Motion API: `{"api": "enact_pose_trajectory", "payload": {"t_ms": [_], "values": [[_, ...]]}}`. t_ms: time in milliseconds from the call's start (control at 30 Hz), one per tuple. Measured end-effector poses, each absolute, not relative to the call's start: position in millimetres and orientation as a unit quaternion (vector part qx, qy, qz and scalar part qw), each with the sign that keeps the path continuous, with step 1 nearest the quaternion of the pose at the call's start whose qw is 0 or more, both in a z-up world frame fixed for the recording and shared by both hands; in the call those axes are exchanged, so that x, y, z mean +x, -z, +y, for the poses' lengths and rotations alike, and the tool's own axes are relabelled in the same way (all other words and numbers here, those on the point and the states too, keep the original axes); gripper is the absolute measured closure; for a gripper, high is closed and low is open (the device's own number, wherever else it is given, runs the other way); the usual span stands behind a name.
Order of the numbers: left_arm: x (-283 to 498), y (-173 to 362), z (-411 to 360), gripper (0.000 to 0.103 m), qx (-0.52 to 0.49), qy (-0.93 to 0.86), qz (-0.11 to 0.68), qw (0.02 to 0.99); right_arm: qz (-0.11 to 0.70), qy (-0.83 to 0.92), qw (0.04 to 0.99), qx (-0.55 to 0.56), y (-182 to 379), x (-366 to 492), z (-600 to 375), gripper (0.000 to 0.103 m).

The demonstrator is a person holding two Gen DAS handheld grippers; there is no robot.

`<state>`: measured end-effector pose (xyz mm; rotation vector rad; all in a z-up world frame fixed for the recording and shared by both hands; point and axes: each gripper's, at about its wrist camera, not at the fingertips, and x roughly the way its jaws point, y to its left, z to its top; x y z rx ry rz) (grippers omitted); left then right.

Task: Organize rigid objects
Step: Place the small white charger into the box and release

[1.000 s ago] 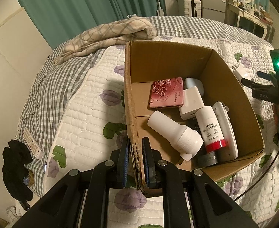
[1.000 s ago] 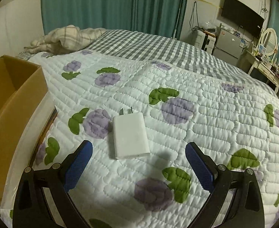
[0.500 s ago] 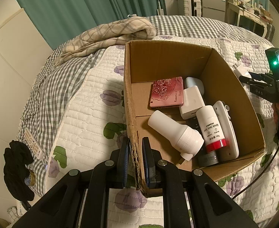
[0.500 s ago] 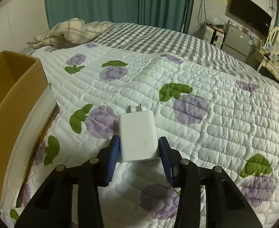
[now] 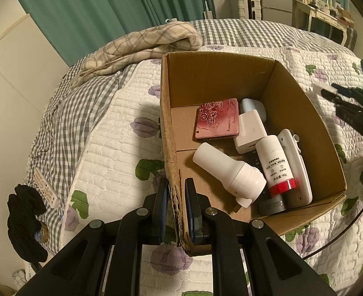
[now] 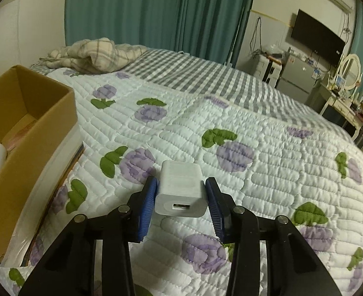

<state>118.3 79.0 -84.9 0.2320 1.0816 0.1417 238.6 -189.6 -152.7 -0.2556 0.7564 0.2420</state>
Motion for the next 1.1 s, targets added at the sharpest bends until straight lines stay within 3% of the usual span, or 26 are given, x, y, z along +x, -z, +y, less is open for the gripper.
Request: {"api": "enact_pose_trajectory", "payload": {"t_ms": [667,867,1100], "values": [[118.3,83.2,81.1,0.091,0.101,-0.061,0.514,0.850,0.245,-0.201,0.942,-0.108,19.1,161.5,-130.5,0.063],[117.6,83.4,81.5,0.091,0.097,-0.057,0.512,0.852,0.255,-0.253,0.928,-0.098,19.5,146.1,-91.9,0.063],[116.3,82.9,82.4,0.091,0.093,-0.055,0.509,0.854,0.310,-0.299,0.897,-0.101,58.4,139.7,-46.7,0.063]]}}
